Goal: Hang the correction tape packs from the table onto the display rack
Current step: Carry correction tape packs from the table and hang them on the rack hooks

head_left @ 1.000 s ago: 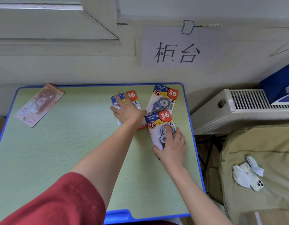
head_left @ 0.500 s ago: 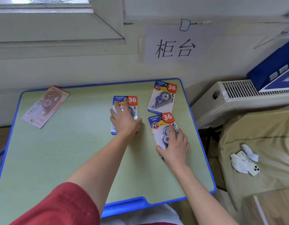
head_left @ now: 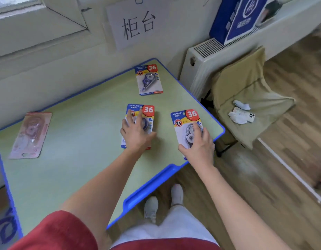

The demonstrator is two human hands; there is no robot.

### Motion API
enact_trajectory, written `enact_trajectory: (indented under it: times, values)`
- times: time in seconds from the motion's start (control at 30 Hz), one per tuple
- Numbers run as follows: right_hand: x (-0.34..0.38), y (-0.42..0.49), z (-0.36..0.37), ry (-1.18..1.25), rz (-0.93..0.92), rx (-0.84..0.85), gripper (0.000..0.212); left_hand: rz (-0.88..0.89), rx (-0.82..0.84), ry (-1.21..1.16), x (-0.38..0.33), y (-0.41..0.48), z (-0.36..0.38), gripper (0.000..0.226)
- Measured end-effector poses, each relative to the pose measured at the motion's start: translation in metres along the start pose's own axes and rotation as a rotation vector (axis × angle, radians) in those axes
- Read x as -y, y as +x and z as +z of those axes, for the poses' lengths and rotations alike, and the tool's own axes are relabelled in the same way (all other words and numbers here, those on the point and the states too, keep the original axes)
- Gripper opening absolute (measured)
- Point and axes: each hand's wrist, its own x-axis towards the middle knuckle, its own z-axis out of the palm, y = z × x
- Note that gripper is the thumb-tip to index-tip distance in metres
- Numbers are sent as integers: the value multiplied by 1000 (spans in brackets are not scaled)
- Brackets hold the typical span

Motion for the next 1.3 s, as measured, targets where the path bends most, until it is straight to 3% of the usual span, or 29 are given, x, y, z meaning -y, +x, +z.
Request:
enact_trajectory:
  times: [0.4, 0.93, 1.3]
  values:
    - [-126, -125, -48, 117, 394, -155, 85, 363, 129, 103, -78, -117, 56, 83]
    - [-390, -414, -143, 224, 818, -352, 83, 783, 449, 175, -203, -456, 218, 85]
    - [-534, -484, -202, 248, 1063, -483, 84, 970, 650, 164, -321, -597, 326, 80]
